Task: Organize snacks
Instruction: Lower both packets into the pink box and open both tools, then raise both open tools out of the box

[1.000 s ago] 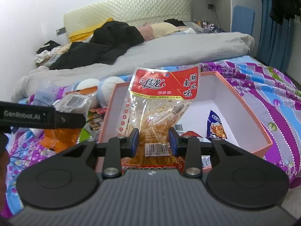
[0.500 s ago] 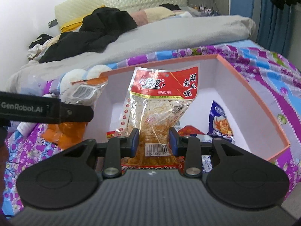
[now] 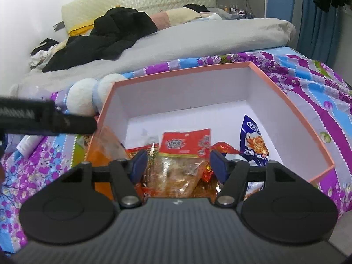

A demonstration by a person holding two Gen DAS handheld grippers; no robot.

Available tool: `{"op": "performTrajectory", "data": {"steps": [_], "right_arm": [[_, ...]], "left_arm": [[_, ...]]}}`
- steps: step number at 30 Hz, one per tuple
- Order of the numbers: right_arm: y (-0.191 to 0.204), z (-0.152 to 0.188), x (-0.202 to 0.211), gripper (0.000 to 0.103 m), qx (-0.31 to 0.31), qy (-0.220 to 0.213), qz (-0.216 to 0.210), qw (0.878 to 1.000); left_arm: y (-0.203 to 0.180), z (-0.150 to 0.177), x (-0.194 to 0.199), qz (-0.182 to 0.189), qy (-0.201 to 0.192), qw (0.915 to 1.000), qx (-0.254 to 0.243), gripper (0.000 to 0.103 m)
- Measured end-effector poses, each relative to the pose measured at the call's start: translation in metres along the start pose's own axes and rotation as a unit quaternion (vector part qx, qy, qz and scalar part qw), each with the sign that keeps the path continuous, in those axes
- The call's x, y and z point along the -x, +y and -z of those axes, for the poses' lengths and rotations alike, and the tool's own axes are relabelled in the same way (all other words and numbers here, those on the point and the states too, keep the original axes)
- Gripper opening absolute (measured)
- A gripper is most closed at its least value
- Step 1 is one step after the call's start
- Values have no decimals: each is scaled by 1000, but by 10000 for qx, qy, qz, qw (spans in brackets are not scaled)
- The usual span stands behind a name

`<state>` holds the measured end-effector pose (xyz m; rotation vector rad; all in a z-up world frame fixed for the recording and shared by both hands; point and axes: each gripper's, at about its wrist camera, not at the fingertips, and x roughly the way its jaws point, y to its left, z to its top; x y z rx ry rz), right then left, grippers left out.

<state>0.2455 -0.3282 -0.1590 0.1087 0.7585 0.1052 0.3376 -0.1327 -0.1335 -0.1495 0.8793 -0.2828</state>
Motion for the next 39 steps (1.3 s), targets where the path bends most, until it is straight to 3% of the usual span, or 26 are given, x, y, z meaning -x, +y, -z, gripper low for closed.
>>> {"op": "performTrajectory", "data": {"steps": [12, 23, 32, 39], "right_arm": [[21, 11, 63, 65, 136, -446, -60, 9989], [45, 30, 118, 65, 129, -795, -348, 9961], [64, 62, 147, 65, 217, -837, -639, 9942], [79, 79, 156, 65, 366, -847, -791, 9926]], "left_arm": [[-10, 21, 89, -81, -571, 9982, -167, 92], [6, 63, 176, -280, -1013, 9942, -236, 92], [33, 111, 223, -505, -1128, 9923, 91, 92], [46, 136, 236, -627, -1120, 9914, 255, 92]]}}
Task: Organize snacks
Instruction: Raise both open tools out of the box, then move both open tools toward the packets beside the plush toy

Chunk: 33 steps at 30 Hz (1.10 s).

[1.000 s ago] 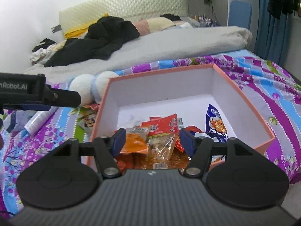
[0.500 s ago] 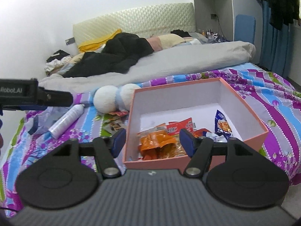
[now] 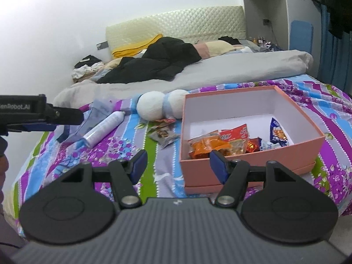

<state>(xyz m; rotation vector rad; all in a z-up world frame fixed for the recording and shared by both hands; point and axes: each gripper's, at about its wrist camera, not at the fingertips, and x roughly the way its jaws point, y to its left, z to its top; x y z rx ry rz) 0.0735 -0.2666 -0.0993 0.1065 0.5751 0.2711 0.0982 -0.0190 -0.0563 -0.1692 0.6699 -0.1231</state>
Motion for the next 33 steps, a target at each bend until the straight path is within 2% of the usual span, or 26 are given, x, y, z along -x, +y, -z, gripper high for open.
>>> {"op": "performTrajectory", "data": {"steps": [8, 19, 33], "right_arm": [[21, 11, -1, 65, 218, 77, -155, 9996], [44, 11, -26, 65, 389, 98, -351, 9986], [52, 7, -72, 65, 459, 323, -338, 9979]], "left_arm": [[28, 14, 2, -207, 143, 9993, 269, 92], [48, 10, -22, -281, 299, 9983, 412, 92], [71, -9, -94, -284, 653, 9962, 497, 92]]}}
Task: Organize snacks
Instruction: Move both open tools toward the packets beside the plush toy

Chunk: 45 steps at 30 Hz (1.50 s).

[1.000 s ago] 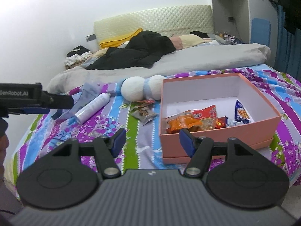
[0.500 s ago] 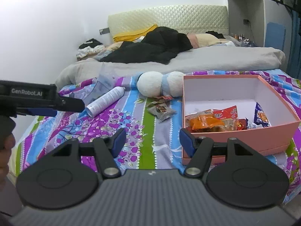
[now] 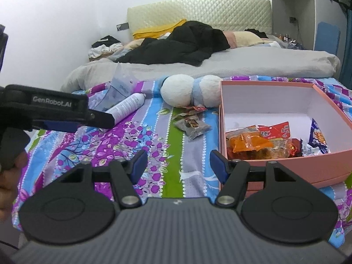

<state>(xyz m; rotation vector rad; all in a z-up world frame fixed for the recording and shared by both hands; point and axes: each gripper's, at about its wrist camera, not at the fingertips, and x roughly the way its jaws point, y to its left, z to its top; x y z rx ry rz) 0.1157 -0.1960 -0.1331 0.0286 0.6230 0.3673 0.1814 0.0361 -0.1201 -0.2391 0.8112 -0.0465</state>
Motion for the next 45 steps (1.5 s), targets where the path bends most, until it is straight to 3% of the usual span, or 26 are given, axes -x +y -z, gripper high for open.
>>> {"op": "performTrajectory", "data": {"steps": [15, 30, 35, 39, 45], "right_arm": [[-2, -14, -76, 65, 164, 239, 119, 9995], [-5, -25, -171, 66, 524, 505, 294, 9969], [3, -31, -195, 68, 927, 383, 596, 9932], [6, -38, -211, 64, 1179, 298, 605, 9907], [15, -35, -251, 64, 1394, 677, 689, 9855]], "left_arm": [[21, -39, -82, 5, 215, 9998, 53, 92], [48, -64, -178, 257, 456, 9973, 516, 92], [55, -82, -213, 463, 486, 9954, 684, 92], [56, -93, -238, 688, 549, 9931, 770, 92], [46, -103, -280, 954, 838, 9903, 566, 92]]}}
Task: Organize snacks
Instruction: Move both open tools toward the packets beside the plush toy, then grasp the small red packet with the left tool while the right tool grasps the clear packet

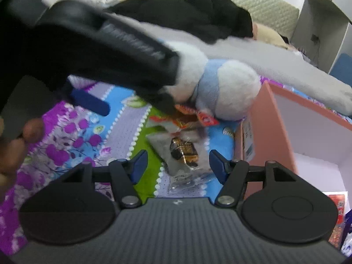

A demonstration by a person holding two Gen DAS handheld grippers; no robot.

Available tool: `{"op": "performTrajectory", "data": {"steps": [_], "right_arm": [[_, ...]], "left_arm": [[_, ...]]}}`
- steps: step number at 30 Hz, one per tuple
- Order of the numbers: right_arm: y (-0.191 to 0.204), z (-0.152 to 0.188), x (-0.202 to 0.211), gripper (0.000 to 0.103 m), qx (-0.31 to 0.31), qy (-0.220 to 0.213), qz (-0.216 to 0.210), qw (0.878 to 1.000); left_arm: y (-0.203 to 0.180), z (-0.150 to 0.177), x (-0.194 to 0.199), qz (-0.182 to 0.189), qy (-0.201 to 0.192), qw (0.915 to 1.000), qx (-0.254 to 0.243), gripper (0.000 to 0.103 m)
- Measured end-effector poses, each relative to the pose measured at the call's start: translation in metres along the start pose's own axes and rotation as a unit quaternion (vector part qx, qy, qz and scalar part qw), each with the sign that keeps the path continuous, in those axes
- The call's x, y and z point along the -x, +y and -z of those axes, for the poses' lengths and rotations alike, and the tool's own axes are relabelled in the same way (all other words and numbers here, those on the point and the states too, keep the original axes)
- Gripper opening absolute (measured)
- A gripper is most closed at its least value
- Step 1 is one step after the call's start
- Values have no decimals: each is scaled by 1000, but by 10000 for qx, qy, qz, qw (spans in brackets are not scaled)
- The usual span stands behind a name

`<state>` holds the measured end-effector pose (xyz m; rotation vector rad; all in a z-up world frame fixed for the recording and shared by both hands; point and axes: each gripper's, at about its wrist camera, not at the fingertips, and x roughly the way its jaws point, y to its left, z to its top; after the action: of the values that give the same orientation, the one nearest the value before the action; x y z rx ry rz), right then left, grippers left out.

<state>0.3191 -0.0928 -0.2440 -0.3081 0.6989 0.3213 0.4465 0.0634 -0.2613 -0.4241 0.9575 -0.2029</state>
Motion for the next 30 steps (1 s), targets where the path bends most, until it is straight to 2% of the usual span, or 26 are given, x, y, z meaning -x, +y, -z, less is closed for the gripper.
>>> {"op": "performTrajectory", "data": {"steps": [4, 9, 12, 14, 15, 16, 20, 22, 26, 30], "right_arm": [[9, 4, -22, 64, 258, 105, 226, 9994], [13, 14, -42, 65, 676, 173, 441, 9966], [10, 18, -45, 66, 588, 146, 394, 9974], [7, 19, -43, 63, 463, 159, 322, 9983], [4, 18, -43, 58, 401, 177, 287, 9986], [2, 18, -43, 52, 372, 201, 289, 9987], [-1, 15, -41, 48, 290, 273, 267, 9988], [1, 13, -39, 39, 344, 263, 269, 9987], [6, 11, -33, 37, 388, 247, 279, 9986], [13, 16, -21, 31, 440, 239, 265, 9984]], "left_arm": [[-6, -7, -23, 48, 228, 9990, -386, 92], [-18, -15, -48, -9, 512, 9920, -1153, 92], [-22, -18, -65, -182, 681, 9873, -1427, 91], [-22, -19, -72, -128, 718, 9870, -1433, 91], [-22, -20, -74, -122, 727, 9872, -1415, 90], [-22, -20, -75, -119, 725, 9873, -1407, 87], [-25, -18, -75, -46, 706, 9890, -1300, 71], [-26, -17, -73, 19, 717, 9898, -1235, 55], [-29, -12, -64, 62, 674, 9899, -1244, 48], [-33, -6, -53, 94, 569, 9915, -1169, 35]]}}
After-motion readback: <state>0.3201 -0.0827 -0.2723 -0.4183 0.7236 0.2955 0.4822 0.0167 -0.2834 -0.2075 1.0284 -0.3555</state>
